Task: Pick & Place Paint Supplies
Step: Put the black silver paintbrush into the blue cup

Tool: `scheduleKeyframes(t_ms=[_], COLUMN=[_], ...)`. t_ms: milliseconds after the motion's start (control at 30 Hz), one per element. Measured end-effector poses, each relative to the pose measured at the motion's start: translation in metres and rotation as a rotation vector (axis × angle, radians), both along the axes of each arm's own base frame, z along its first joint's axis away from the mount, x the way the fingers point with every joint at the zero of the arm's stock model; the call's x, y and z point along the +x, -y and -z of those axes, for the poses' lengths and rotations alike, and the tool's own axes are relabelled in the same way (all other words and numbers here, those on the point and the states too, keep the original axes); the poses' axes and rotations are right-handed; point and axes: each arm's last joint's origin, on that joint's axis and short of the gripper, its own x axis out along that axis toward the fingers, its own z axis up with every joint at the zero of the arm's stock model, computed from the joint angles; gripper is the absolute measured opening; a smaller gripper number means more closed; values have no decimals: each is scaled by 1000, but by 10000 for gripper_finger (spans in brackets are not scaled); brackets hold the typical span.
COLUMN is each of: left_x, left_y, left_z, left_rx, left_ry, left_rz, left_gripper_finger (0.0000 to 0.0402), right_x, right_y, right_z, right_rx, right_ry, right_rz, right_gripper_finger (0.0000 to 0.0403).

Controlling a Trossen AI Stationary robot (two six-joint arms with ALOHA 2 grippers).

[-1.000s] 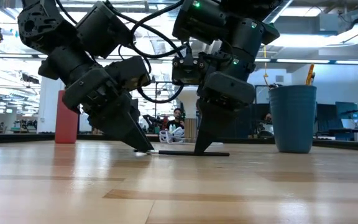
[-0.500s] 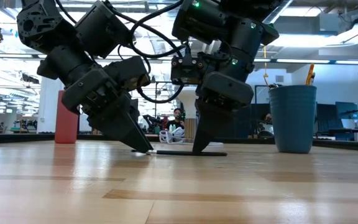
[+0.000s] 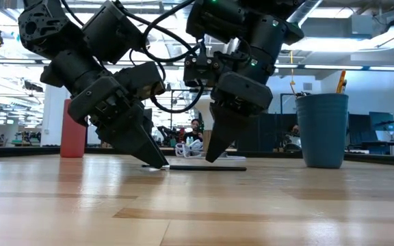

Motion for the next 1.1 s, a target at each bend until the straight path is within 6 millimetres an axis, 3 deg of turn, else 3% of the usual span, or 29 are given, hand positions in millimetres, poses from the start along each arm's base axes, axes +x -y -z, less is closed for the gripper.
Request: scheduleKeyframes(t_ms=[700,1100], left_x=[-3,-7], left_y=[-1,-2], left_z=[2,4], left_rx=[41,55], left_ry=[-39,-55], left_rz=[-27,-42], left_gripper_finger=[107,40], right_x=[-8,-9], right_y=[-3,-3], right_z=[1,1], right_rx=[-51,-52], right_ry=[-84,-90], right_rz=[-27,-29], right_gripper_finger=[0,9])
